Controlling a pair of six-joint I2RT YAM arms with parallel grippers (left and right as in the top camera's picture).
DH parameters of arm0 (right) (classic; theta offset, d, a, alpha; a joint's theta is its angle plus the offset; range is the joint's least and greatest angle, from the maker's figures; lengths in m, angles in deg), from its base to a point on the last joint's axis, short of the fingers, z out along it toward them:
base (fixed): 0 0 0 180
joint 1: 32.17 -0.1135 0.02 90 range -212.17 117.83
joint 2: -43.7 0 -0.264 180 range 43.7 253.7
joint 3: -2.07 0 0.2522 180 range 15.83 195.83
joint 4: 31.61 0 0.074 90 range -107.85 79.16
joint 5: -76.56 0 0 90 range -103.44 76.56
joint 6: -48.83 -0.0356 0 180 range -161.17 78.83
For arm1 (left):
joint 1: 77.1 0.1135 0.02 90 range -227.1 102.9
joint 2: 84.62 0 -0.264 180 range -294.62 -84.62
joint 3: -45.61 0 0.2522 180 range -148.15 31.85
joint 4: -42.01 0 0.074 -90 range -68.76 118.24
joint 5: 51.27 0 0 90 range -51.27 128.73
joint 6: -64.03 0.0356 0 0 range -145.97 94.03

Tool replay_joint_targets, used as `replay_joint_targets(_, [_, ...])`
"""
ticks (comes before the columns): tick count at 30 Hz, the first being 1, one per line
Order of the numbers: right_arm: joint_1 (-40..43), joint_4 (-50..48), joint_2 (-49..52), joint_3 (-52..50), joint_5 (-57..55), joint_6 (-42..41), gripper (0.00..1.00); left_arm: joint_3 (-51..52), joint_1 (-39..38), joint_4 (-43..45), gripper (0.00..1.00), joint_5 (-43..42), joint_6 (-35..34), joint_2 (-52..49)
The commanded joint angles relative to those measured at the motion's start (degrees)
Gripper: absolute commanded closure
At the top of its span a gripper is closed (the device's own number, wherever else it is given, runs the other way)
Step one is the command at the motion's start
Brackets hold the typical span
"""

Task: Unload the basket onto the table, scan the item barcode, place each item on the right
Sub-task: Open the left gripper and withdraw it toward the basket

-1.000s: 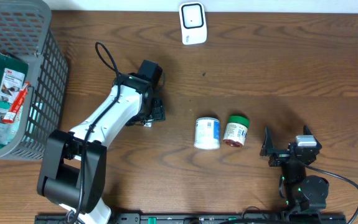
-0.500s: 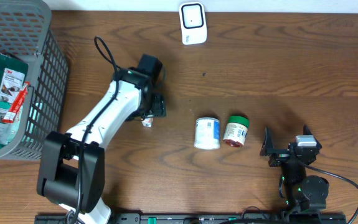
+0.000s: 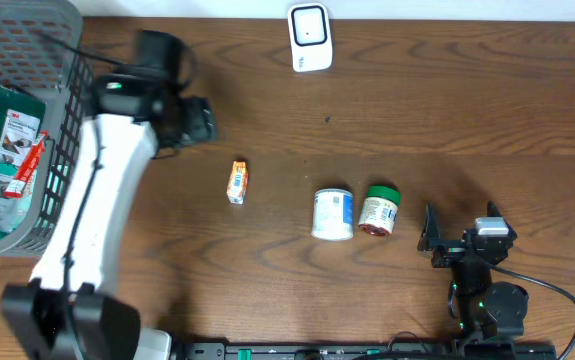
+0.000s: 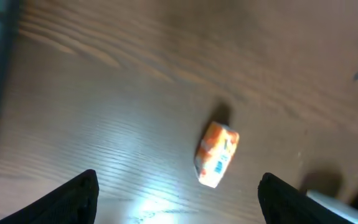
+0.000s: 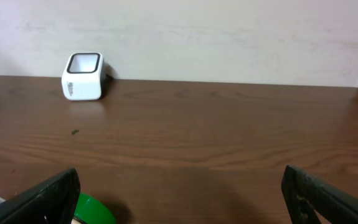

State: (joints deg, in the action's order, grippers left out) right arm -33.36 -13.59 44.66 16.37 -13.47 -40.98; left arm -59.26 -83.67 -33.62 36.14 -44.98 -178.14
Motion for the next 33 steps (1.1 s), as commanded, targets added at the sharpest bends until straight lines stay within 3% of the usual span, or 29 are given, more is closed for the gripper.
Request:
replay_joint_targets(1, [0.3, 0.0, -0.2, -0.2, -0.5, -0.2, 0.01, -3.5, 4.6, -1.0, 0.21, 0.7, 1.4, 4.4])
replay_joint_targets(11, [0.3, 0.0, -0.2, -0.2, -0.5, -0.2, 0.01, -6.4, 17.5, 0.4, 0.21, 0.7, 1.4, 10.0])
replay_joint_targets(20, [0.3, 0.0, -0.2, -0.2, -0.5, -0.2, 0.01, -6.3, 27.3, 7.1, 0.2, 0.7, 0.9, 6.8])
replay_joint_targets(33, [0.3, 0.0, -0.2, -0.2, -0.5, -0.2, 0.01, -6.3, 30.3, 11.2, 0.21, 0.7, 1.0, 0.2])
